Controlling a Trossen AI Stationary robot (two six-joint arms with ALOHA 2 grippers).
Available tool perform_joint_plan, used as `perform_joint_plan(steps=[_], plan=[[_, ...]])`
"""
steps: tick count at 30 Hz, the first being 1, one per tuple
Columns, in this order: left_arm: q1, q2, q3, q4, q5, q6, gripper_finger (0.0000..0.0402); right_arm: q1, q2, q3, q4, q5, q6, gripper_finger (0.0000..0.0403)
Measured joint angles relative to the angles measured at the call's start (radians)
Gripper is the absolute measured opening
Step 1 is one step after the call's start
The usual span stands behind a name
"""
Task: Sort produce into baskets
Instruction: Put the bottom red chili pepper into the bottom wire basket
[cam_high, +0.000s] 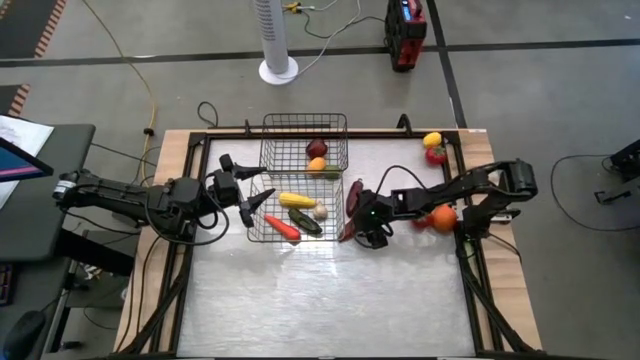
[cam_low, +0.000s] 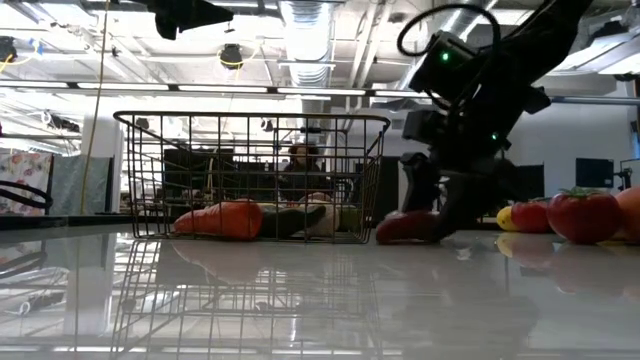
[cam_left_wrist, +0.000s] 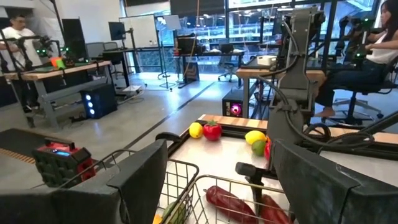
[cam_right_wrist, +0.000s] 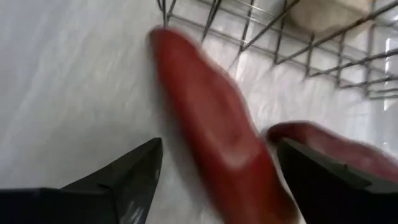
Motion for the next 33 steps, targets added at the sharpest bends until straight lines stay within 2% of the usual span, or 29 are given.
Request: perform_joint_plan(steps=[13, 23, 29, 33], plan=[[0.0, 0.0, 0.0, -0.013, 0.004, -0.006, 0.0279, 0.001, -0.034, 0.002, -0.107, 0.022, 0.138, 0.0259], [0.0, 0.0, 0.0, -0.02, 0.004, -0.004, 0.0279, 0.001, -0.11, 0.09, -0.407, 0.034, 0.197, 0.0189], [0.0, 0.0, 0.0, -0.034, 0.004, -0.004, 0.0279, 0.001, -0.229, 0.201, -0.549, 0.156, 0.2, 0.02], [0.0, 0.0, 0.0, -0.035, 0.004, -0.004, 0.0279, 0.001, -0.286, 0.289, -0.539, 0.235, 0.227, 0.0209]])
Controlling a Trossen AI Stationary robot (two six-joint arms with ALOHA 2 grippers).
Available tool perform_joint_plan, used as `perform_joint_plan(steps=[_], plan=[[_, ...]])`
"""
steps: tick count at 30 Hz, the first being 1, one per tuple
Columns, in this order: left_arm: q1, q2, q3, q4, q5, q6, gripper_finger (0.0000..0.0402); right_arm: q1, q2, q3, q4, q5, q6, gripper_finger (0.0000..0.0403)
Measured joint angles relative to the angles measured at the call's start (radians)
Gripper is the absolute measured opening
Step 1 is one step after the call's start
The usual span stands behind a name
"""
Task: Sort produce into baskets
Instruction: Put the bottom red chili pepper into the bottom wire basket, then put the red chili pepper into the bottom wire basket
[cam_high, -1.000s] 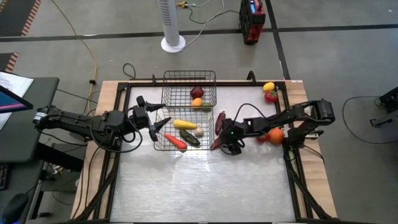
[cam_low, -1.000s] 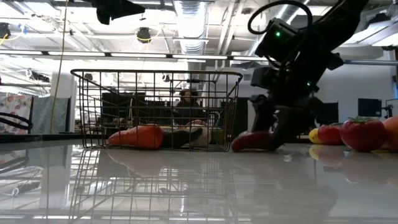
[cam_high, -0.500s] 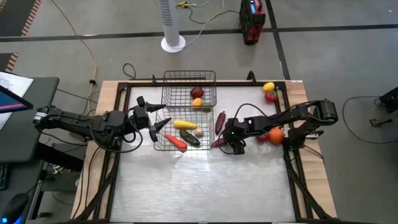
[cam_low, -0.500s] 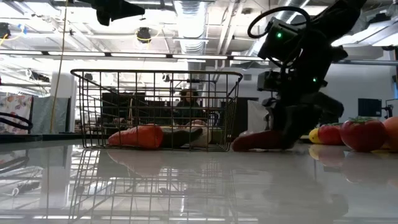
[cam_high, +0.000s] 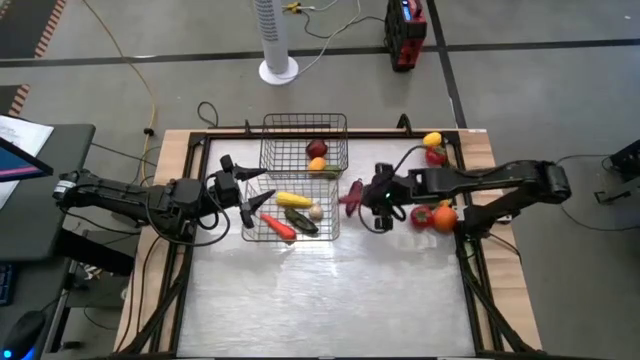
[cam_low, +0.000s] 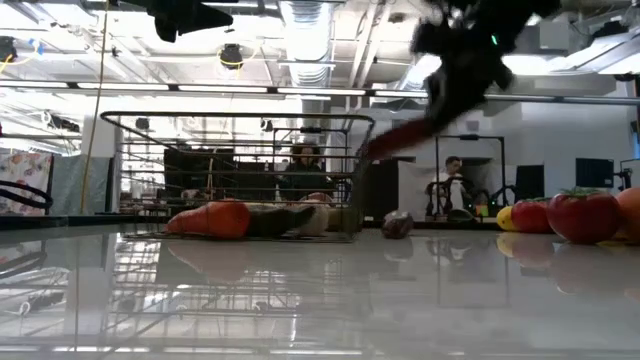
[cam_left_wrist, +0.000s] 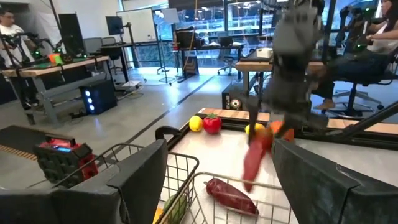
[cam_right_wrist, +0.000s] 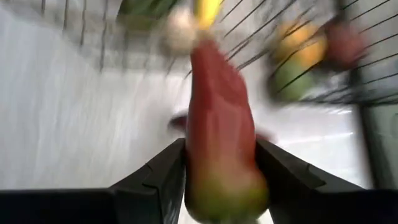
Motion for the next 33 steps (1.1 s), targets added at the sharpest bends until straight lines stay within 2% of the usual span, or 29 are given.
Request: perform_joint_plan(steps=[3, 13, 17, 23, 28, 33], plan=[[0.0, 0.0, 0.0, -0.001, 0.0, 0.0, 0.0279, 0.0, -0.011, 0.071, -0.007, 0.034, 0.025, 0.0206], [0.0, 0.0, 0.0, -0.008, 0.009, -0.001, 0.0279, 0.0, 0.04, 0.224, -0.089, 0.03, 0.02, 0.0196], [0.0, 0.0, 0.0, -0.012, 0.009, 0.0, 0.0279, 0.005, 0.085, 0.244, 0.013, -0.005, 0.004, 0.0199], [0.0, 0.0, 0.0, -0.009, -0.009, 0.017, 0.0279, 0.01, 0.225, 0.244, 0.184, -0.031, -0.088, 0.0202], [0.0, 0.0, 0.0, -0.008, -0.015, 0.022, 0.0279, -0.002, 0.327, 0.249, 0.258, -0.031, -0.127, 0.0242], [0.0, 0.0, 0.0, -0.008, -0.015, 0.018, 0.0279, -0.023, 0.352, 0.306, 0.165, -0.033, -0.088, 0.0298]])
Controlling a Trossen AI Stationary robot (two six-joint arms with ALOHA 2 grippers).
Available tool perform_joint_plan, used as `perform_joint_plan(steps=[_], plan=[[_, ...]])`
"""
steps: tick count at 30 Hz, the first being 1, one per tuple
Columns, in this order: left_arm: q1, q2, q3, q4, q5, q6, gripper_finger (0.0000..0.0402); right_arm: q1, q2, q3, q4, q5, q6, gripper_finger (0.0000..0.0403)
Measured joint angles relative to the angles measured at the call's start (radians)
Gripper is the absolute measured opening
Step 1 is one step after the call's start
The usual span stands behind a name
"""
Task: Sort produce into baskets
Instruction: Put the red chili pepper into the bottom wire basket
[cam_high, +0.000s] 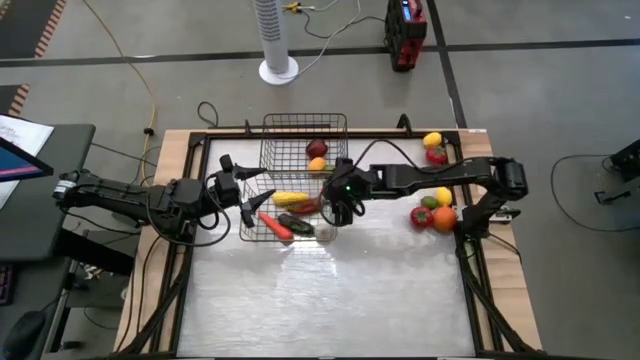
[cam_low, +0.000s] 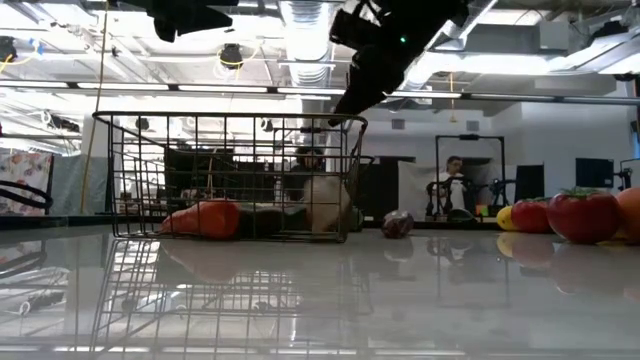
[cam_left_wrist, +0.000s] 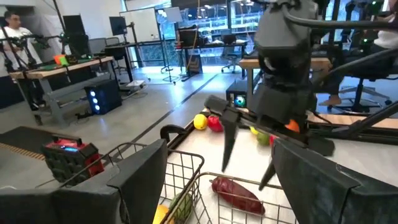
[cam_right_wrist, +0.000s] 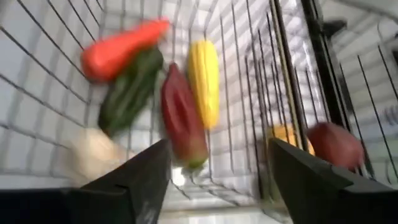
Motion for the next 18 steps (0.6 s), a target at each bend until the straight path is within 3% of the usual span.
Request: perform_joint_plan(steps=[7, 14, 18], plan=[[0.0, 0.0, 0.0, -0.007, 0.0, -0.01, 0.0279, -0.042, -0.117, -0.024, -0.228, -0.001, 0.009, 0.0332], [0.0, 0.0, 0.0, -0.005, 0.0, -0.01, 0.0279, -0.112, -0.191, -0.248, -0.208, -0.094, -0.102, 0.0333], [0.0, 0.0, 0.0, -0.004, -0.001, -0.01, 0.0279, -0.157, -0.159, -0.344, -0.084, -0.14, -0.117, 0.0333]])
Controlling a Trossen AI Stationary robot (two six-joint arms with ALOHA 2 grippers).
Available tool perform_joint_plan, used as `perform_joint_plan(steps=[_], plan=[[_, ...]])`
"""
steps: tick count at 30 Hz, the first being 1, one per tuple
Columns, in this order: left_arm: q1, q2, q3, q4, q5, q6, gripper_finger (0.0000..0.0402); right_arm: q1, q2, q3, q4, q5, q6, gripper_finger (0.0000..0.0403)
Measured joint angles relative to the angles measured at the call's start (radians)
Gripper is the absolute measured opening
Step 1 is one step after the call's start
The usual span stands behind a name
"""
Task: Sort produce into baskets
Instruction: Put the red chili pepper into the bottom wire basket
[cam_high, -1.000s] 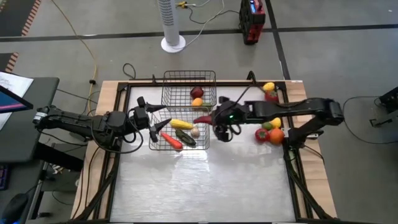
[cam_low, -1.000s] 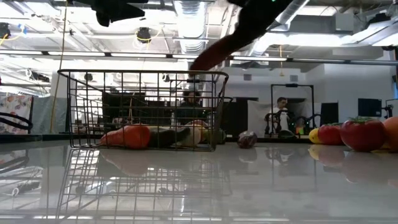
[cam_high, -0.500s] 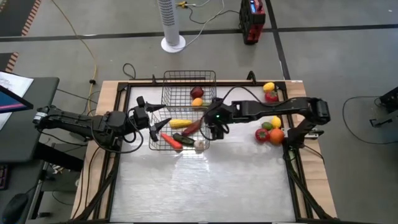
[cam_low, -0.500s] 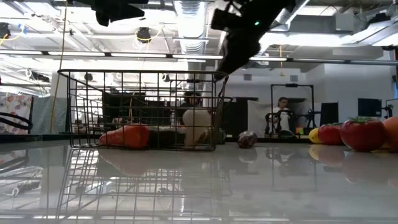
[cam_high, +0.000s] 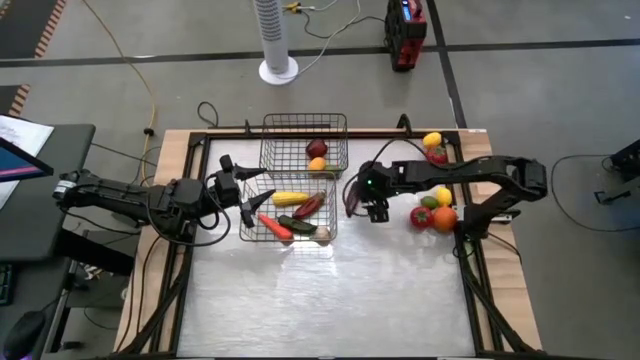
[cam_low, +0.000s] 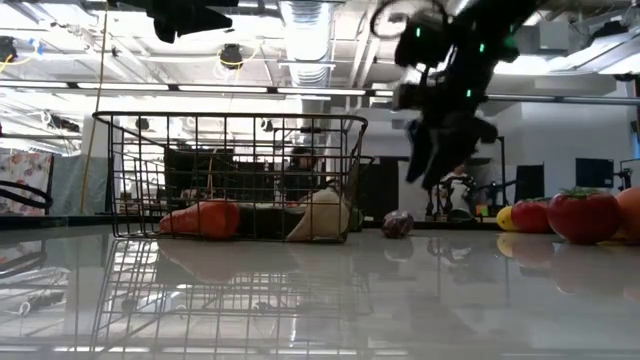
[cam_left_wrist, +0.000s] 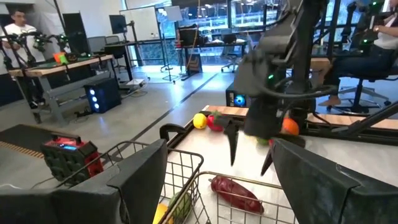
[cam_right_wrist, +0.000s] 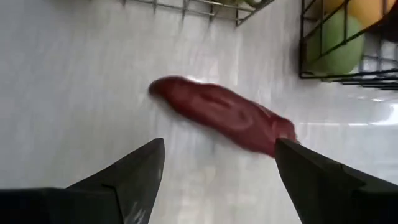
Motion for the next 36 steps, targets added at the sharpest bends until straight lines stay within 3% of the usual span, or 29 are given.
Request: perform_joint_plan(steps=[4, 16, 36], plan=[[0.0, 0.0, 0.0, -0.003, -0.001, -0.01, 0.0279, -0.047, 0.027, -0.048, 0.137, -0.088, -0.034, 0.0333], [0.0, 0.0, 0.0, -0.007, -0.014, -0.005, 0.0279, -0.07, 0.14, -0.053, 0.244, -0.127, -0.204, 0.0333], [0.0, 0.0, 0.0, -0.008, -0.056, 0.019, 0.0279, -0.137, 0.179, -0.052, 0.223, -0.168, -0.322, 0.0318]])
